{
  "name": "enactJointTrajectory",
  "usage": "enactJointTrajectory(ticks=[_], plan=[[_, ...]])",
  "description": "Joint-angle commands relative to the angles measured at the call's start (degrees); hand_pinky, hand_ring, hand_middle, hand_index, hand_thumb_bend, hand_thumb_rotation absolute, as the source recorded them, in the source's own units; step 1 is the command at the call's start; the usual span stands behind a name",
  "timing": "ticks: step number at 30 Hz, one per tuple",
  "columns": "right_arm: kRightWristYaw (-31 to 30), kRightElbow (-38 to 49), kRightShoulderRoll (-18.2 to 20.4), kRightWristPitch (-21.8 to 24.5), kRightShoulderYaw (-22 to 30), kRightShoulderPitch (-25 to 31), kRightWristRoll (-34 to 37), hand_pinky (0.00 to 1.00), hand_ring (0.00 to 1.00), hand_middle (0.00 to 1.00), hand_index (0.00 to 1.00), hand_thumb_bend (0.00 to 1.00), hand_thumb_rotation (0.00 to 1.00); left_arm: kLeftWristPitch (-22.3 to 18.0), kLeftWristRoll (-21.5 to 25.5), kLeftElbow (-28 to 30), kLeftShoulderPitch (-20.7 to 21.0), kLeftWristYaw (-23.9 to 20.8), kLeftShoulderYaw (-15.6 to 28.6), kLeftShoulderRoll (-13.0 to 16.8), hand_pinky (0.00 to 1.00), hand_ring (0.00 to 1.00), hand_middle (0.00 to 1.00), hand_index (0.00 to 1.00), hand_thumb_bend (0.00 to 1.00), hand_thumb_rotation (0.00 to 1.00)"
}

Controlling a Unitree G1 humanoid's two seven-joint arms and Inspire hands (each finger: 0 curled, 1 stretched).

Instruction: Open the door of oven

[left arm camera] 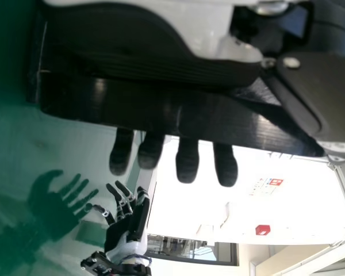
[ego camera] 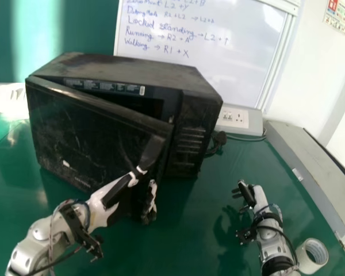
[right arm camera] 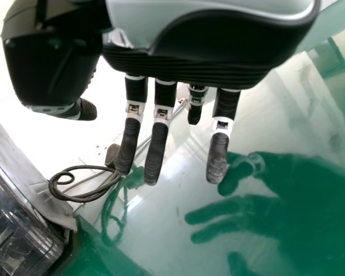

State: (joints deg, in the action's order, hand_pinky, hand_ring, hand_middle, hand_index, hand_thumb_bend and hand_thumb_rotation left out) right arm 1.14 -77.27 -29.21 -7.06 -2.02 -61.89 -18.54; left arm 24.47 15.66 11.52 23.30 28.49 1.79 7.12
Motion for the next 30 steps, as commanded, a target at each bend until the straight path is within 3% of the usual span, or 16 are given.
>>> enactJointTrajectory(ticks=[1, 8, 17, 30], plan=[[-0.17, -0.17, -0.06, -0.15, 0.44, -0.33, 0.40, 0.31, 0.38, 0.50, 0.49, 0.51, 0.15, 0.27, 5.42, 2.26, -1.84, 0.51, 1.78, -1.11, 0.00, 0.04, 0.08, 0.10, 0.73, 0.81], [-0.17, -0.22, -0.18, 0.08, 0.40, -0.43, 0.29, 0.32, 0.39, 0.50, 0.49, 0.51, 0.15, 0.70, 7.13, 4.11, -4.64, 1.24, 1.78, -1.83, 0.00, 0.04, 0.08, 0.10, 0.70, 0.74], [-0.38, -0.21, -0.25, 0.27, 0.64, -0.52, 0.45, 0.32, 0.39, 0.51, 0.49, 0.51, 0.15, 0.57, 8.40, 7.08, -7.49, 1.63, 1.95, -2.19, 0.00, 0.04, 0.08, 0.09, 0.68, 0.76], [-0.49, -0.29, -0.22, 1.12, 1.09, -0.60, 0.79, 0.32, 0.39, 0.50, 0.49, 0.51, 0.15, 2.91, 8.50, 12.61, -10.21, 1.05, 2.90, 0.47, 0.00, 0.02, 0.06, 0.07, 0.68, 0.82]])
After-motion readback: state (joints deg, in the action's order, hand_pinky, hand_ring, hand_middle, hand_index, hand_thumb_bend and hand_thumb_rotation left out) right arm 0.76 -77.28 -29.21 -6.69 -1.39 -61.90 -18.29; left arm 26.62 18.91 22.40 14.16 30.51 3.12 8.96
